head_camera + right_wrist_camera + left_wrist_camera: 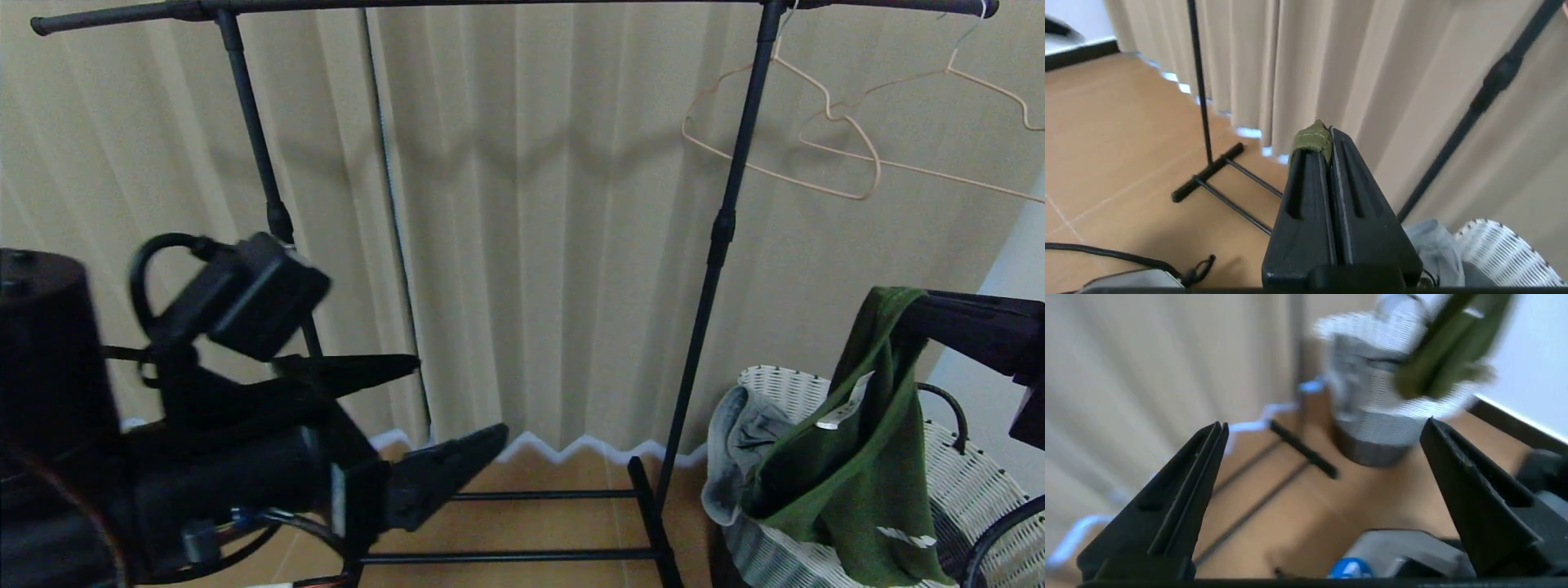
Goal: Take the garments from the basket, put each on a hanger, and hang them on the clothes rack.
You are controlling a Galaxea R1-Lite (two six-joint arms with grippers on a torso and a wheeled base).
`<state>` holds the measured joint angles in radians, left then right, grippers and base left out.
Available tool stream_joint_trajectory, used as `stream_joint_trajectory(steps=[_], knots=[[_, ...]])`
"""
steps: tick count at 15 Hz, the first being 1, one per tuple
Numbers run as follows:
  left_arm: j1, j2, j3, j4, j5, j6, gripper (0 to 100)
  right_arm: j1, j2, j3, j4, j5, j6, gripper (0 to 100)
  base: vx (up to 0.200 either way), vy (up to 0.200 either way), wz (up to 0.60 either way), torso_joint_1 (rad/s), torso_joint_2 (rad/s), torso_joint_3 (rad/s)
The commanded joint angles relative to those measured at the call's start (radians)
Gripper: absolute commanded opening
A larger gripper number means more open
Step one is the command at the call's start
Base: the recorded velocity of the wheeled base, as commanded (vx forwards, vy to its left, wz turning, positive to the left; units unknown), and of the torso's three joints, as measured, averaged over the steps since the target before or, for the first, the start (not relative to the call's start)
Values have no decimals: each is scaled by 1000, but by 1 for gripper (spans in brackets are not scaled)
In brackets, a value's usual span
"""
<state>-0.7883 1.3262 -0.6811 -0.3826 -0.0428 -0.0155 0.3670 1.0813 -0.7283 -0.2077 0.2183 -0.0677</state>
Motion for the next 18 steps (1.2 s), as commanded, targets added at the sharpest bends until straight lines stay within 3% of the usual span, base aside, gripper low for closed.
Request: stream_joint_trajectory(steps=[1, 4, 9, 18], knots=[[-127, 217, -118, -16, 17, -24, 100, 29, -3, -19, -1, 4, 23, 0, 0, 0, 0, 0, 0, 0], [-215, 387, -267, -16, 77, -113, 100, 75, -7, -60, 1, 6, 81, 0, 0, 0, 0, 0, 0, 0], [-285, 554, -390, -39, 92, -179, 100, 115, -23, -63, 1, 6, 81, 0, 0, 0, 0, 0, 0, 0], [-292, 712, -532, -53, 152, -178, 100, 130, -40, -56, 2, 6, 81, 0, 0, 0, 0, 0, 0, 0]])
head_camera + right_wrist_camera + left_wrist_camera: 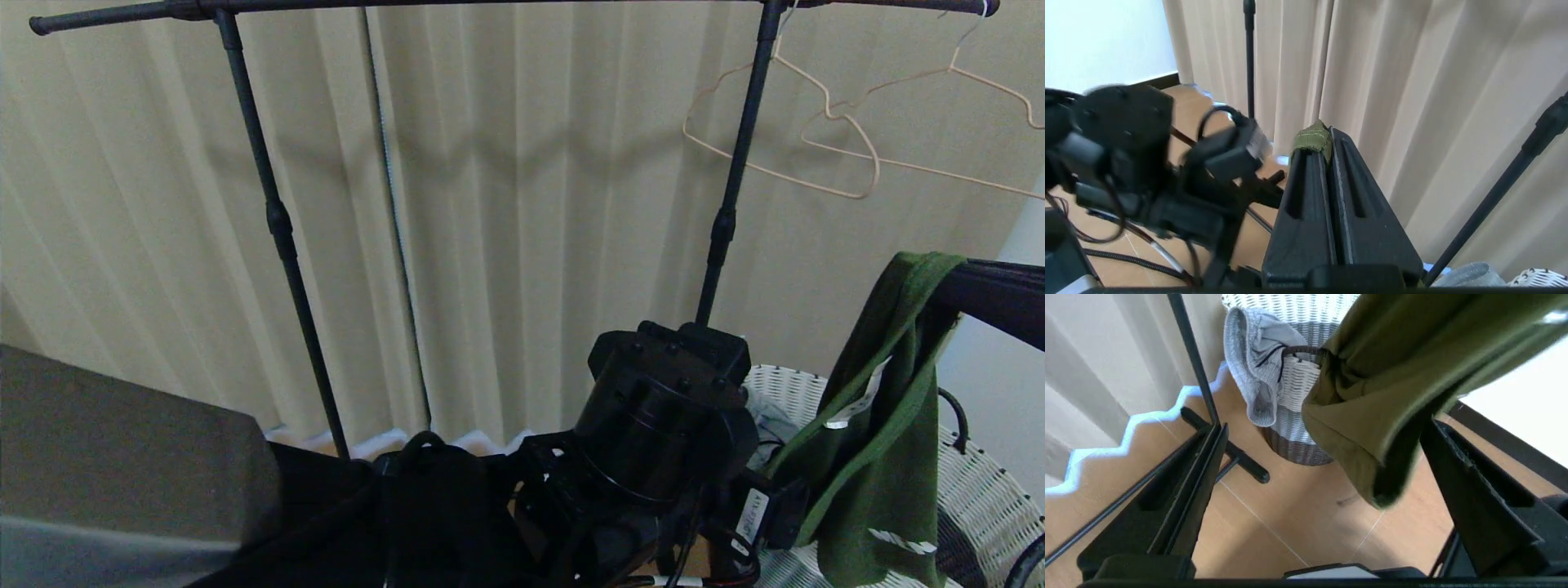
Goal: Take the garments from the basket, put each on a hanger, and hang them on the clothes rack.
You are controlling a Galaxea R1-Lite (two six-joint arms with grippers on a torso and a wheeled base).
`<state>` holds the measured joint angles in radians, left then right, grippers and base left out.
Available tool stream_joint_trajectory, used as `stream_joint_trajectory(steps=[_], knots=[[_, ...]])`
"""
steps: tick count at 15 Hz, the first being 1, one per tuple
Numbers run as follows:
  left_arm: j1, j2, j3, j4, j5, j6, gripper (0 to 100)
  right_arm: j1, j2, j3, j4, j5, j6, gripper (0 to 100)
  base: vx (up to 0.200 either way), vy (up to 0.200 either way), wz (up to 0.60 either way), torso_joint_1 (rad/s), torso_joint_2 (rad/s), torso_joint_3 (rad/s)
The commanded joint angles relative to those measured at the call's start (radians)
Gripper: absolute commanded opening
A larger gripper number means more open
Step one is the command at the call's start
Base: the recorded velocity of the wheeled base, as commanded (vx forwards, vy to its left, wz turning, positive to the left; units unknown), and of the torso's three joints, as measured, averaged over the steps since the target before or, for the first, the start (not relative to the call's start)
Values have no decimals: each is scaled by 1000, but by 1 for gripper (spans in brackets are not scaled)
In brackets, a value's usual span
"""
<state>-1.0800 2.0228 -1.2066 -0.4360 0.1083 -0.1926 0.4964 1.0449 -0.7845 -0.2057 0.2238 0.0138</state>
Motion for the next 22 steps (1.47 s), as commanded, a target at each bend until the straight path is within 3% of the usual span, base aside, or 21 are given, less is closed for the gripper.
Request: stream_joint_trajectory(steps=[1, 10, 11, 13, 15, 16, 19, 21, 22], knots=[[6, 57, -28, -1, 2, 5, 100, 1, -8, 1, -1, 2, 0, 0, 0, 0, 0, 0, 0, 0], [38, 111, -54, 5, 2, 27, 100, 5, -40, 7, 9, 0, 2, 0, 0, 0, 0, 0, 0, 0], [38, 111, -51, 3, 2, 28, 0, 7, -48, 7, 12, 0, 0, 0, 0, 0, 0, 0, 0, 0], [35, 106, -47, 0, 4, 31, 0, 7, -48, 7, 12, 0, 0, 0, 0, 0, 0, 0, 0, 0], [34, 71, -1, -9, 64, 59, 0, 7, -40, 5, 12, -3, 0, 0, 0, 0, 0, 0, 0, 0], [37, 11, 91, -47, 133, 104, 0, 7, -22, 7, 12, -4, -2, 0, 0, 0, 0, 0, 0, 0], [49, -200, 279, -72, 142, 134, 0, 5, 26, -4, 2, -6, -3, 0, 0, 0, 0, 0, 0, 0], [74, -335, 312, -12, 145, 136, 0, 5, 55, -15, -1, -8, -5, 0, 0, 0, 0, 0, 0, 0], [101, -420, 308, 69, 145, 136, 0, 5, 64, -21, -1, -8, -5, 0, 0, 0, 0, 0, 0, 0]])
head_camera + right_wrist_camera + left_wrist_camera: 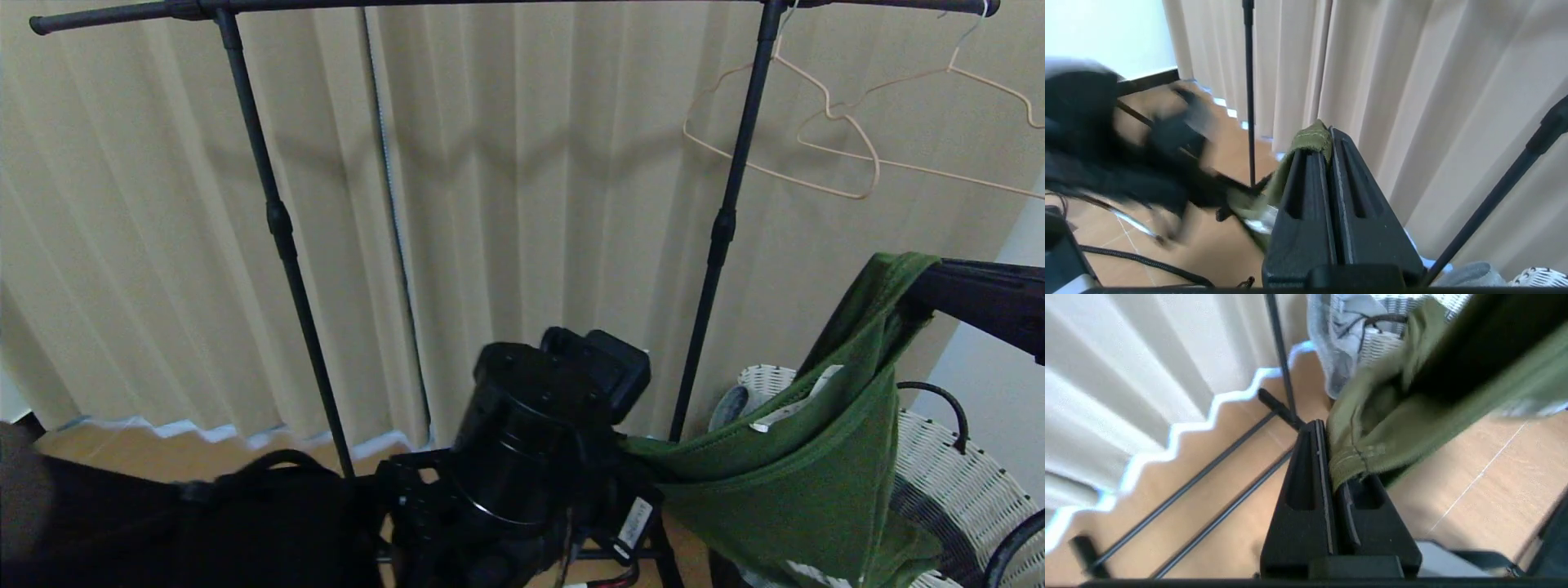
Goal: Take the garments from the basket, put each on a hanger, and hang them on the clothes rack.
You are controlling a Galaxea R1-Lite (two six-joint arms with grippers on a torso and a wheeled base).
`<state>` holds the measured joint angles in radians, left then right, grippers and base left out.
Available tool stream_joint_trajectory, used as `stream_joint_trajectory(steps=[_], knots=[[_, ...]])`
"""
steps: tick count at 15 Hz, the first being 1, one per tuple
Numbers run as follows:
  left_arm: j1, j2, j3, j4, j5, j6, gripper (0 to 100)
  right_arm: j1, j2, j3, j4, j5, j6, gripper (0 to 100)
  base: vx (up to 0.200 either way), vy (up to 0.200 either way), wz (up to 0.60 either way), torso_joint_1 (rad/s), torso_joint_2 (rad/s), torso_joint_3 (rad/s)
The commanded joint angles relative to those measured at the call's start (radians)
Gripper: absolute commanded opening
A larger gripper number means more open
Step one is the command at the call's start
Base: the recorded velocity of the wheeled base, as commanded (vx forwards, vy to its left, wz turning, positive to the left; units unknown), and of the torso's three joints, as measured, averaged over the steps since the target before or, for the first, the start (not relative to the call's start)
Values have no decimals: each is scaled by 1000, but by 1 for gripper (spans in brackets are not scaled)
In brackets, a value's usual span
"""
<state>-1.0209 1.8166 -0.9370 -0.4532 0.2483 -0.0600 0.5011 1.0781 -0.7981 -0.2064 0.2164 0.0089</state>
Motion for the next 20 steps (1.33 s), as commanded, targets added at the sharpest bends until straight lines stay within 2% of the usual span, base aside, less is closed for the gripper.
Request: stream_joint_trajectory(steps=[1, 3, 5, 7, 9, 14, 17, 19, 20], knots=[[76, -276, 34, 153, 5, 5, 0, 1, 37, -15, -1, 0, 0, 0, 0, 0, 0, 0, 0, 0], [145, -355, 14, 223, 5, 20, 0, -1, 52, -35, -1, 0, 0, 0, 0, 0, 0, 0, 0, 0], [226, -407, -22, 251, 0, 88, 0, -4, 62, -66, 1, -2, -1, 0, 0, 0, 0, 0, 0, 0], [315, -421, -92, 298, -4, 157, 0, -36, 118, -104, -1, -6, -1, 0, 0, 0, 0, 0, 0, 0], [369, -408, -143, 312, -6, 170, 0, -70, 155, -116, -2, -6, -3, 0, 0, 0, 0, 0, 0, 0], [401, -376, -154, 311, 2, 193, 0, -115, 256, -121, -150, -5, -3, 0, 0, 0, 0, 0, 0, 0], [397, -370, -169, 303, -7, 190, 0, -127, 278, -138, -180, -3, -1, 0, 0, 0, 0, 0, 0, 0], [395, -367, -171, 281, -9, 189, 0, -127, 279, -145, -180, -3, -1, 0, 0, 0, 0, 0, 0, 0], [397, -336, -192, 211, -12, 186, 0, -127, 287, -151, -182, -5, -1, 0, 0, 0, 0, 0, 0, 0]])
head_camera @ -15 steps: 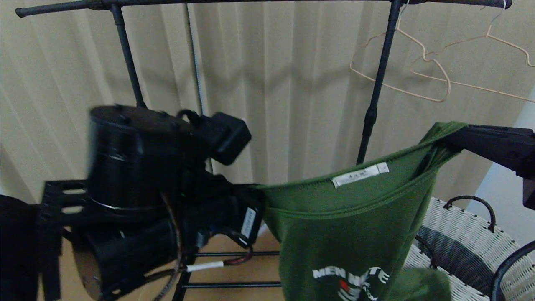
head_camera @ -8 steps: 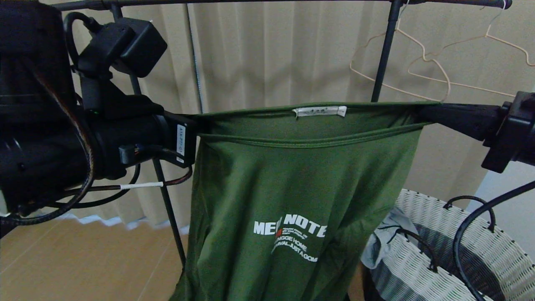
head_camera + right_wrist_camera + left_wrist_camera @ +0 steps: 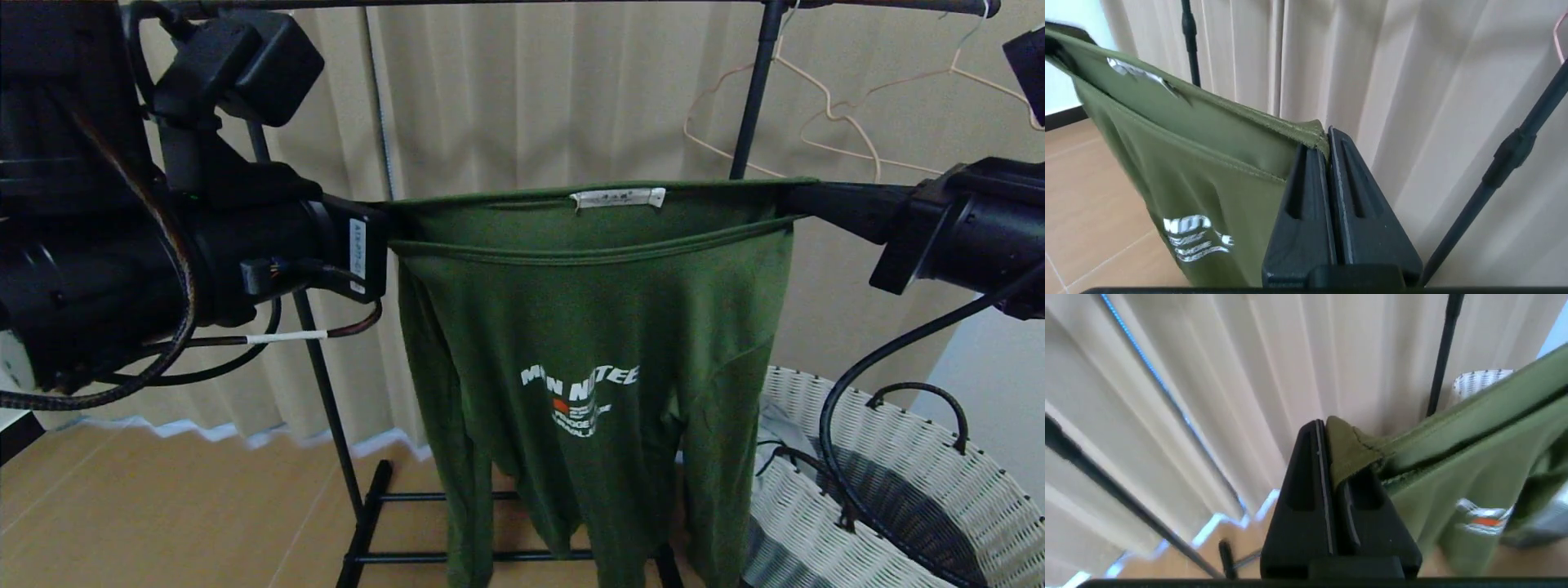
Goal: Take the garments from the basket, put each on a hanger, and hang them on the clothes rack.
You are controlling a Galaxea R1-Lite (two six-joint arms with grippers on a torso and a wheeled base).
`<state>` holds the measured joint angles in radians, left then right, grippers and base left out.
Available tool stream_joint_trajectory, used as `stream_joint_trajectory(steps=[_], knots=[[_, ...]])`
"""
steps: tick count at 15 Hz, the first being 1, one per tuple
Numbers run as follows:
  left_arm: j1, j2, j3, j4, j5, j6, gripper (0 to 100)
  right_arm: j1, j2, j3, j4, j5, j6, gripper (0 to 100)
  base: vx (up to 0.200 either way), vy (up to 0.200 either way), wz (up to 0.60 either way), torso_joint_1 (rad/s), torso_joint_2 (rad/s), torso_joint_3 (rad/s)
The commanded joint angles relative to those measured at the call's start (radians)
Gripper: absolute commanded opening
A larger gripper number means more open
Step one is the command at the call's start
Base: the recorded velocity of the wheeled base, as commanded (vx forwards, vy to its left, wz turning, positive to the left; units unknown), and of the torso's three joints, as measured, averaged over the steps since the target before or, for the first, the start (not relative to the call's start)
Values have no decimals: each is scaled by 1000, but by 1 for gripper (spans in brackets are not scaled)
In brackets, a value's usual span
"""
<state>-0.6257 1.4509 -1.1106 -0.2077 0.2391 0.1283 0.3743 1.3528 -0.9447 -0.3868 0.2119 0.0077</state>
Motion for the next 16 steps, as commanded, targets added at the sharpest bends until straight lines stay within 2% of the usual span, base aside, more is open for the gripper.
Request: stream_joint_trajectory(steps=[1, 2, 8, 10, 12, 16], knots=[[0, 40, -32, -68, -1, -1, 0, 0, 12, -11, -1, 0, 0, 0, 0, 0, 0, 0, 0, 0], [0, 51, -43, -91, -1, 1, 0, 0, 14, -20, -1, 0, 2, 0, 0, 0, 0, 0, 0, 0], [-20, 34, -60, -87, -3, 1, 0, 0, 17, -43, -1, 0, 2, 0, 0, 0, 0, 0, 0, 0], [-22, 51, -66, -90, 0, -3, 0, 0, -11, -39, 31, 0, 3, 0, 0, 0, 0, 0, 0, 0], [-22, 82, -83, -91, 9, -4, 0, 0, -52, -43, 77, 1, 3, 0, 0, 0, 0, 0, 0, 0], [-22, 197, -224, -90, 31, -38, 0, 17, -227, -32, 275, 14, 5, 0, 0, 0, 0, 0, 0, 0]])
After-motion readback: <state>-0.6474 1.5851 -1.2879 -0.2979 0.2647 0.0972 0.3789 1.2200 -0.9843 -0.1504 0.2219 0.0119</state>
